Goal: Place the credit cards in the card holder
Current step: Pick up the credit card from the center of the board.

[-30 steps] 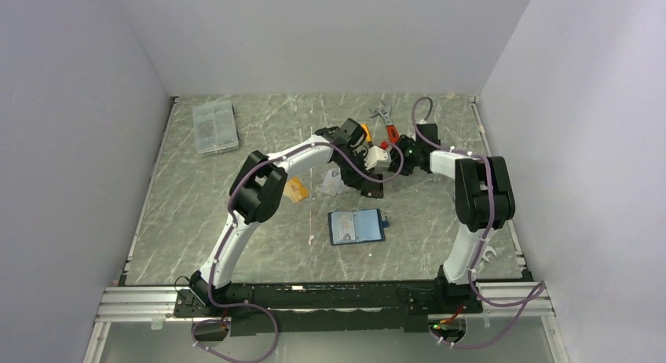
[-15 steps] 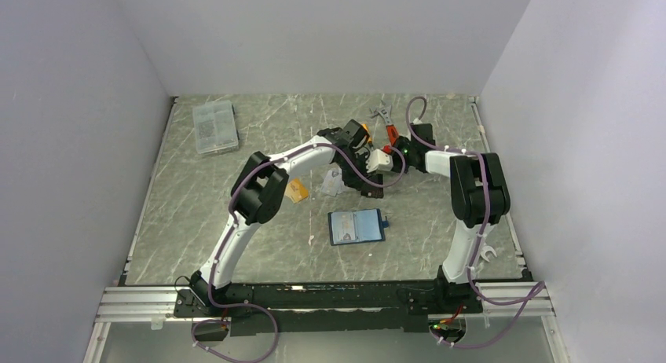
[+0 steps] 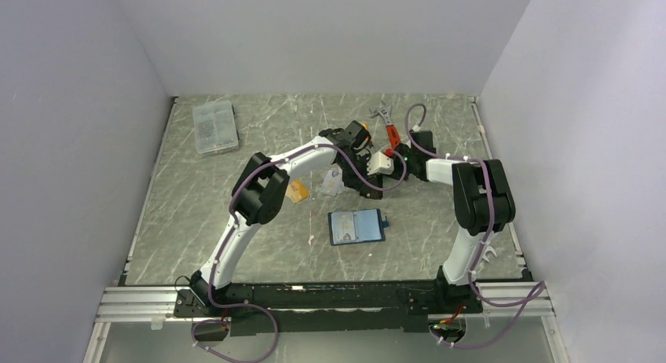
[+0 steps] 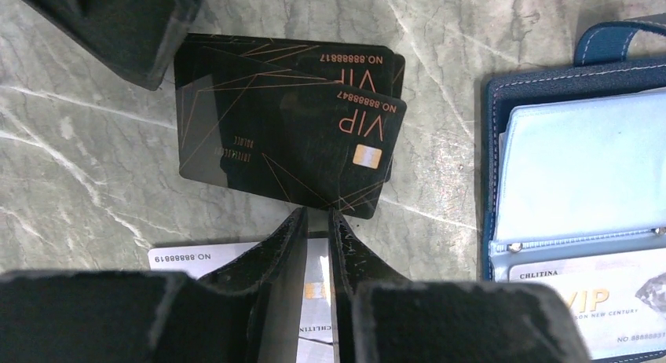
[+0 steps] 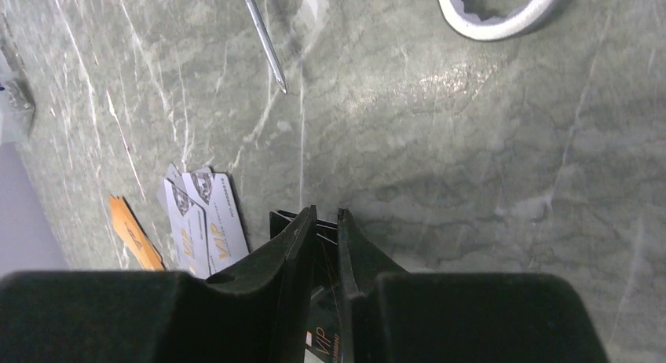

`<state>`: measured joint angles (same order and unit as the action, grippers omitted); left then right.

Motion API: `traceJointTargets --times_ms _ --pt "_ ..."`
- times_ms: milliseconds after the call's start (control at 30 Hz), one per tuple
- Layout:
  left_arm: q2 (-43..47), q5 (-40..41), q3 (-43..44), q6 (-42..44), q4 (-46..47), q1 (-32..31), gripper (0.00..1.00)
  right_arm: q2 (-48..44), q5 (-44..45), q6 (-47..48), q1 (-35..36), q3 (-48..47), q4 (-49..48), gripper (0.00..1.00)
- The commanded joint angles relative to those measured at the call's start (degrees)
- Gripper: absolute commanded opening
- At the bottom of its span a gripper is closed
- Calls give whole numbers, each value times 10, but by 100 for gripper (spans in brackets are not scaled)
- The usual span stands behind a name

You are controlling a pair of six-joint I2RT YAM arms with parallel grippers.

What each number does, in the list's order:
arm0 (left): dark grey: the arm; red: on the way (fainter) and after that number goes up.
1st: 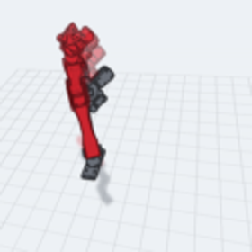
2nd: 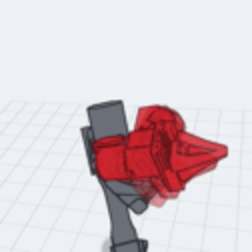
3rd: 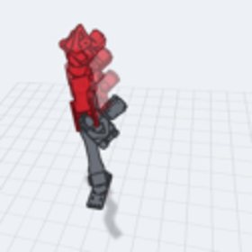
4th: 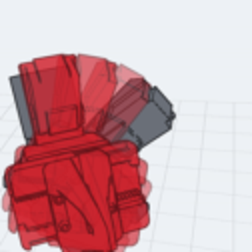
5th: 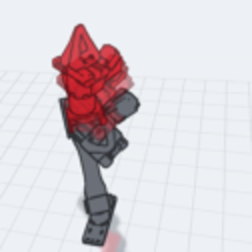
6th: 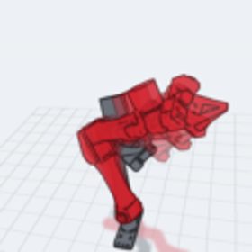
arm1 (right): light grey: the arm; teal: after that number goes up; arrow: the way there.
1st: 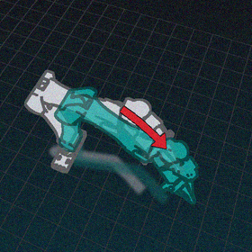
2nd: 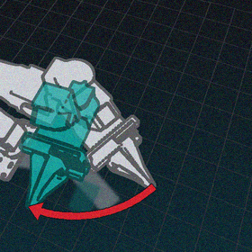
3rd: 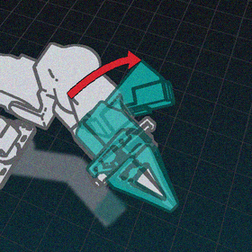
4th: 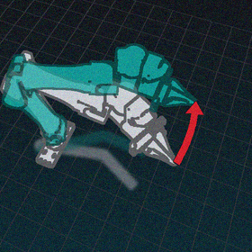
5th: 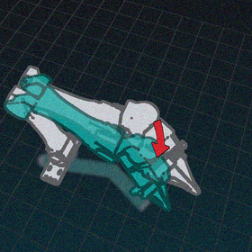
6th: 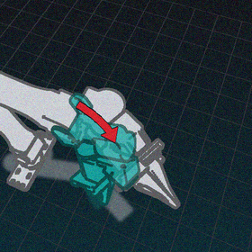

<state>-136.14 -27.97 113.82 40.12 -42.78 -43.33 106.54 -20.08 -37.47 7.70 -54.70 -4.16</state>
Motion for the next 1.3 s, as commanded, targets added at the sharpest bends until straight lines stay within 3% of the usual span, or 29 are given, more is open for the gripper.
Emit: traceJointTargets --times_ms 0,233,433,533,667,933,1267 --pt "0 -3 17 21 -34 -12 21 -15 21 15 3 24 38 19" --pt "7 8 9 36 -35 -14 21 -30 28 14 3 44 39 19" --pt "7 11 5 41 -39 -20 21 -58 44 7 -2 17 76 49" --pt "12 22 -6 44 -31 -25 20 -83 47 2 -6 13 88 57" --pt "21 42 -30 51 -15 -30 20 -98 18 -13 -11 33 71 57" --pt "29 78 -65 65 3 -37 17 -53 -107 -58 -23 79 -16 47" --pt "25 89 -65 71 3 -40 15 -51 -129 -71 -23 92 -40 39"
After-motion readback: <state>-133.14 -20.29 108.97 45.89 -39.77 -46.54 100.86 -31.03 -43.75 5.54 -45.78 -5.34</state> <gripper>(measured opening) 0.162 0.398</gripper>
